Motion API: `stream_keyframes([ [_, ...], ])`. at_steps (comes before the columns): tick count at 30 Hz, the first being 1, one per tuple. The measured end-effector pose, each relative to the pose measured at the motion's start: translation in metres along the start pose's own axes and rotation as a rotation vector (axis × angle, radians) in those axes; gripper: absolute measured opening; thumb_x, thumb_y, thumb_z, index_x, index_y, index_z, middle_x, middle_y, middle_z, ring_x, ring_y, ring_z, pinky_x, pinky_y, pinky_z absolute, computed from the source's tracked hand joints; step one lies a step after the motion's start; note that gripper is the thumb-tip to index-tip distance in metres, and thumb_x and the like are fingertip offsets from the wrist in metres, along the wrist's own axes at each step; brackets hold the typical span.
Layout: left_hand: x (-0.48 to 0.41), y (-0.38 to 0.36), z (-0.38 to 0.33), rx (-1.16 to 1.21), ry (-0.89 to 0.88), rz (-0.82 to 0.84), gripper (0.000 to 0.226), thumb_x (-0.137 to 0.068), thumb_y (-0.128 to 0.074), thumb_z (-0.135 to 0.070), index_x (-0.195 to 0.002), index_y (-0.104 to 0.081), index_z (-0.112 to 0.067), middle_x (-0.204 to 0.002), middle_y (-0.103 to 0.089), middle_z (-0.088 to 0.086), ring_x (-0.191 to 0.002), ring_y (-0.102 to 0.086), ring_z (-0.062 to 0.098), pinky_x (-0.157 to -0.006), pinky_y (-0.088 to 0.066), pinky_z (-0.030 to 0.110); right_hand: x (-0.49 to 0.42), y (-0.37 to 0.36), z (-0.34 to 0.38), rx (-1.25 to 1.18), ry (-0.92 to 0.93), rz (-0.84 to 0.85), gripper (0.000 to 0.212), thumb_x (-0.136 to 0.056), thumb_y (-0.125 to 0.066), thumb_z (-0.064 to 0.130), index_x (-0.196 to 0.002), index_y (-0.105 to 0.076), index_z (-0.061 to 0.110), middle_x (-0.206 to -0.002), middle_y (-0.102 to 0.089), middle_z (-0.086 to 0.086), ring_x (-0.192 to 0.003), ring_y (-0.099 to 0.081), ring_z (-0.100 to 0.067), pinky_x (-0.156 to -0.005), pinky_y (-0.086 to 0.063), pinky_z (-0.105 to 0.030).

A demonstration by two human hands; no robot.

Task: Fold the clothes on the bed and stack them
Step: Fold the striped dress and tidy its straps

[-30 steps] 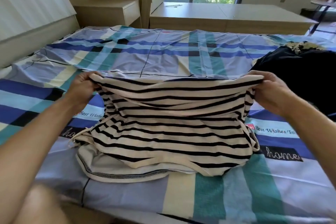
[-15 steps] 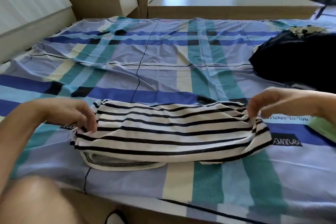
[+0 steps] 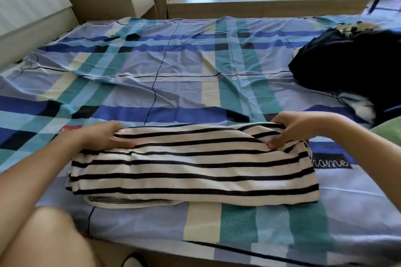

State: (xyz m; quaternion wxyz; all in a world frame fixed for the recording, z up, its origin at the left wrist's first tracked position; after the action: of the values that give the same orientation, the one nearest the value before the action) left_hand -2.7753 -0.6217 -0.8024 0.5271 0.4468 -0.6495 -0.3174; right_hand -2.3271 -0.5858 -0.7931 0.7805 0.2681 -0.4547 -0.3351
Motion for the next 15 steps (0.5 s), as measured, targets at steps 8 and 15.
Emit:
stream_keyframes([
  [8, -0.014, 0.048, 0.010, -0.175, 0.115, -0.491, 0.055, -0.077, -0.057, -0.074, -0.096, -0.063, -0.023, -0.101, -0.068, 0.009, -0.101, -0.061, 0.033, -0.082, -0.041, 0.042, 0.005, 0.034, -0.039, -0.395, -0.050, -0.266, 0.035, -0.075, -0.086, 0.030, -0.106, -0.071, 0.022, -0.096, -0.076, -0.003, -0.080, -0.069, -0.019, -0.073, -0.053, -0.032],
  [15, 0.002, 0.008, -0.139, -0.100, -0.305, -0.492, 0.098, -0.075, -0.021, -0.084, -0.155, -0.028, -0.028, -0.162, -0.024, 0.003, -0.150, -0.016, 0.025, -0.121, -0.018, 0.048, 0.005, 0.010, -0.051, -0.522, -0.097, -0.003, 0.110, -0.023, -0.101, 0.048, -0.124, -0.057, 0.039, -0.113, -0.073, 0.006, -0.103, -0.072, -0.018, -0.072, -0.057, -0.032],
])
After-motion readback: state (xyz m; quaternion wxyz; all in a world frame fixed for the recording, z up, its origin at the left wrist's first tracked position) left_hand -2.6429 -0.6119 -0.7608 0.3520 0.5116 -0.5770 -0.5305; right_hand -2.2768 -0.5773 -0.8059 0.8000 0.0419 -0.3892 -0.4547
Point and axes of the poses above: each hand's wrist, its own x-axis away from the middle knuckle, its own y-axis out of the back of the hand, z = x × y, the point moved 9 cm from there along -x, towards the middle knuckle
